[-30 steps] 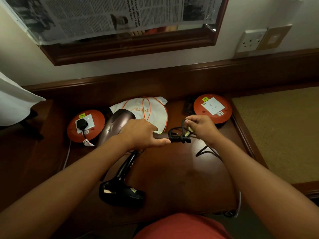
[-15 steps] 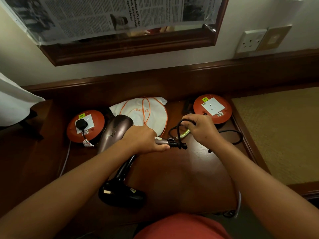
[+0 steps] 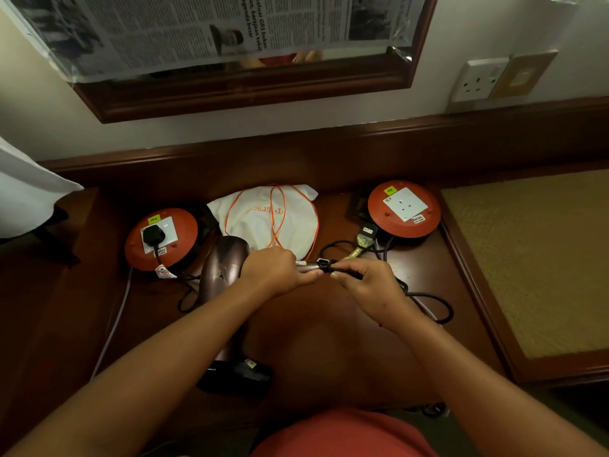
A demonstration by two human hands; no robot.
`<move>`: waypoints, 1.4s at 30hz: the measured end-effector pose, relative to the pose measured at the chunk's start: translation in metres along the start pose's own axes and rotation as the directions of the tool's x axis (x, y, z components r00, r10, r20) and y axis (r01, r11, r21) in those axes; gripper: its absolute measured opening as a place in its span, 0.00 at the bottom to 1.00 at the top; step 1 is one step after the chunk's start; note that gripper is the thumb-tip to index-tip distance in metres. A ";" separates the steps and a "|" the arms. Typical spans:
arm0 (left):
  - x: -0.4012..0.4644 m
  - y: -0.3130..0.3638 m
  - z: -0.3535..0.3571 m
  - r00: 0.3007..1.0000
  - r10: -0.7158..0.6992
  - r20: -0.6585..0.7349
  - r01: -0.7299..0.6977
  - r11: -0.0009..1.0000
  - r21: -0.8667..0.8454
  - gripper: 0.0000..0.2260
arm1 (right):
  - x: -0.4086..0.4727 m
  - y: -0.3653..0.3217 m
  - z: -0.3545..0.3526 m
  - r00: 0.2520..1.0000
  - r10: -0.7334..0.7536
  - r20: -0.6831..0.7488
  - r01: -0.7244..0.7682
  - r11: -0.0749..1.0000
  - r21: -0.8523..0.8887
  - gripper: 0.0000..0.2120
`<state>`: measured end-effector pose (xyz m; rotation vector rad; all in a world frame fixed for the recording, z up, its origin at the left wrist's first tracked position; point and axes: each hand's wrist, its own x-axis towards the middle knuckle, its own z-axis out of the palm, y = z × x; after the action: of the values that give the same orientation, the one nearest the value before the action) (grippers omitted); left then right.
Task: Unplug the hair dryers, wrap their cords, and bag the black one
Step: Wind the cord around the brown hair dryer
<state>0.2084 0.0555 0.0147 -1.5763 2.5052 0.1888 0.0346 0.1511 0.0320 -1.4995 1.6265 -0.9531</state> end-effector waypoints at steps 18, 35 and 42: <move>0.009 -0.005 -0.031 0.998 -0.004 -0.070 -0.003 0.995 -0.097 0.32 | -0.020 0.034 0.023 0.851 0.360 0.382 -0.521 0.671 0.528 0.14; 0.008 -0.010 -0.045 0.996 0.039 -0.075 -0.050 0.988 -0.144 0.29 | 0.000 0.042 0.013 0.814 0.463 0.351 -0.576 0.574 0.582 0.14; 0.005 -0.014 -0.048 0.988 0.153 -0.003 -0.152 0.982 -0.114 0.26 | 0.011 0.036 0.001 0.834 0.495 0.243 -0.550 0.715 0.431 0.18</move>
<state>0.2151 0.0354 0.0602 -1.4190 2.6551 0.3626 0.0181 0.1417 -0.0004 -0.6676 1.4628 -0.8431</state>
